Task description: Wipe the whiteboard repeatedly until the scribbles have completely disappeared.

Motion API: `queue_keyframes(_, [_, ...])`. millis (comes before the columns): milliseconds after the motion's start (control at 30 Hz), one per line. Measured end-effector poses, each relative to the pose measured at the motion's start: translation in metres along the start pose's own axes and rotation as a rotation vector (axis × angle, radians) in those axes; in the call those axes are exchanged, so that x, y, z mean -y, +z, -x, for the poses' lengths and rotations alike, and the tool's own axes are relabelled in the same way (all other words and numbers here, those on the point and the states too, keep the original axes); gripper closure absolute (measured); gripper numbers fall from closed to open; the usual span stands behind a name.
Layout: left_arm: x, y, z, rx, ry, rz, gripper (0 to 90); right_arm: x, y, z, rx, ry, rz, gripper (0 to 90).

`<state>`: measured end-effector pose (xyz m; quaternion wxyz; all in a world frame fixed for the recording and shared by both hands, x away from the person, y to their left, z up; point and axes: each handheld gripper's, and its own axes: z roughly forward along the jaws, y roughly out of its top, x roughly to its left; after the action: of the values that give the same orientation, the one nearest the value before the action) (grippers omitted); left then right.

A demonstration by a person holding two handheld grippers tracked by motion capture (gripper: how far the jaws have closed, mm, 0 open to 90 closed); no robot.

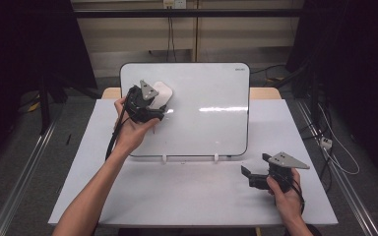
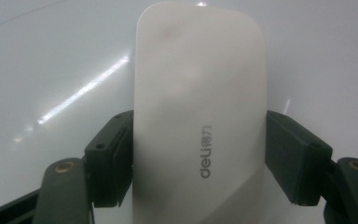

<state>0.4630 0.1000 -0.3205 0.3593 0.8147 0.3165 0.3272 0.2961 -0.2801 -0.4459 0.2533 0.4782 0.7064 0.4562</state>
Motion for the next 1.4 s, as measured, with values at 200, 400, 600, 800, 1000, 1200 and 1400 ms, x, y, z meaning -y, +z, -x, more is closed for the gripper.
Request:
queue_keyframes(200, [0.006, 0.000, 0.005, 0.019, 0.012, -0.006, 29.8, 0.000, 0.000, 0.000, 0.000, 0.001, 0.001, 7.2])
queue_keyframes(400, [0.005, 0.000, 0.005, 0.017, 0.025, -0.011, 29.8, 0.000, 0.000, 0.000, -0.002, 0.001, 0.003, 7.2])
queue_keyframes(600, [0.003, -0.003, -0.002, 0.010, 0.022, -0.020, 30.1, 0.001, -0.001, 0.001, 0.000, 0.009, 0.002, 7.3])
queue_keyframes(800, [0.002, -0.009, -0.020, -0.021, -0.010, -0.015, 30.5, 0.001, -0.001, 0.001, 0.000, 0.008, 0.003, 7.3])
queue_keyframes(1000, [0.007, -0.014, -0.034, -0.039, -0.039, -0.006, 30.7, 0.001, -0.001, 0.001, 0.001, 0.009, 0.003, 7.3])
queue_keyframes(1200, [0.011, -0.014, -0.025, -0.052, 0.001, -0.020, 30.7, 0.001, -0.001, 0.000, 0.002, 0.006, 0.001, 7.3])
queue_keyframes(1400, [0.019, -0.011, -0.014, -0.028, -0.014, -0.021, 30.1, 0.000, 0.000, 0.000, 0.000, -0.002, 0.001, 7.3])
